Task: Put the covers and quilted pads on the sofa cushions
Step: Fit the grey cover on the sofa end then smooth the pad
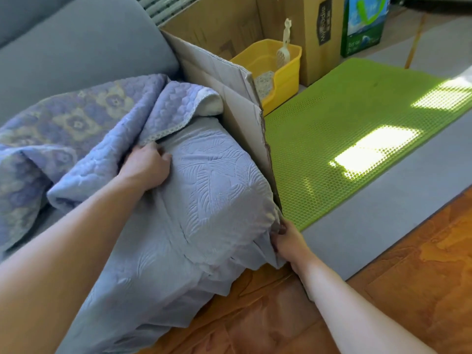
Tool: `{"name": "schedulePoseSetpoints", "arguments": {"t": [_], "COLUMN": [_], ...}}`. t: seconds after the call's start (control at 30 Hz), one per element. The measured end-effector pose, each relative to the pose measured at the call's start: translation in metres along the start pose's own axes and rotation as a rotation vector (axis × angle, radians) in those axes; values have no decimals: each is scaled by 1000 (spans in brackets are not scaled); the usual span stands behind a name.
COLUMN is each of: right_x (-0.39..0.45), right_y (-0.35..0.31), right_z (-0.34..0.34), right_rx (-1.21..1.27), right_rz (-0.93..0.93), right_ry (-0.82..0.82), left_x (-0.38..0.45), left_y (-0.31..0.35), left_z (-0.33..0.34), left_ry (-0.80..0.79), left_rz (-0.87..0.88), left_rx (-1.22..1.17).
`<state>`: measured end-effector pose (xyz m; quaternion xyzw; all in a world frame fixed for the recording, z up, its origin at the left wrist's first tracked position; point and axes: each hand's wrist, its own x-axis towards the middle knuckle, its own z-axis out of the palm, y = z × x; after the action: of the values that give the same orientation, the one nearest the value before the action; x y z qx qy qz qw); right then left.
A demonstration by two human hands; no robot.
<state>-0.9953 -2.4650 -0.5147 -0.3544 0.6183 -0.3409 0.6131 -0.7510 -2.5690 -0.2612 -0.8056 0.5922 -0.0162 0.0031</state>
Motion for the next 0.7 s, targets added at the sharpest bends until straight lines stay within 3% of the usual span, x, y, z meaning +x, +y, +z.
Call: {"name": "schedulePoseSetpoints", "arguments": {"t": [0.1,0.17,0.23,0.37,0.47,0.53,0.6,0.63,0.7], "right_x": [0,-7,-18,-14,13,22,24,31,33], "right_y": [1,2,12,18,9,30,57,69,62], "right_z": [16,19,28,41,2,-32,-53,-59,-58], "right_rx": [-225,-386,-465,-138,464,63,-455,-475,-210], "right_rz": [-23,-17,-23,140,497,613,551,509,414], "right_ry": [130,284,322,208,210,26,-83,-22,184], "left_x": [-42,-58,-60,-58,-57,-56,-57,-57,-57], "left_y": [-8,-15,-17,-15,-16,-17,-17,-17,-16], "left_z": [16,25,29,32,34,34,35,35,35], "left_ry": [-71,-30,40,63,60,61,66,65,69], "left_rz": [35,77,84,73,73,68,56,50,42], "left_rx": [-155,-211,-225,-214,-221,-229,-220,-221,-224]}}
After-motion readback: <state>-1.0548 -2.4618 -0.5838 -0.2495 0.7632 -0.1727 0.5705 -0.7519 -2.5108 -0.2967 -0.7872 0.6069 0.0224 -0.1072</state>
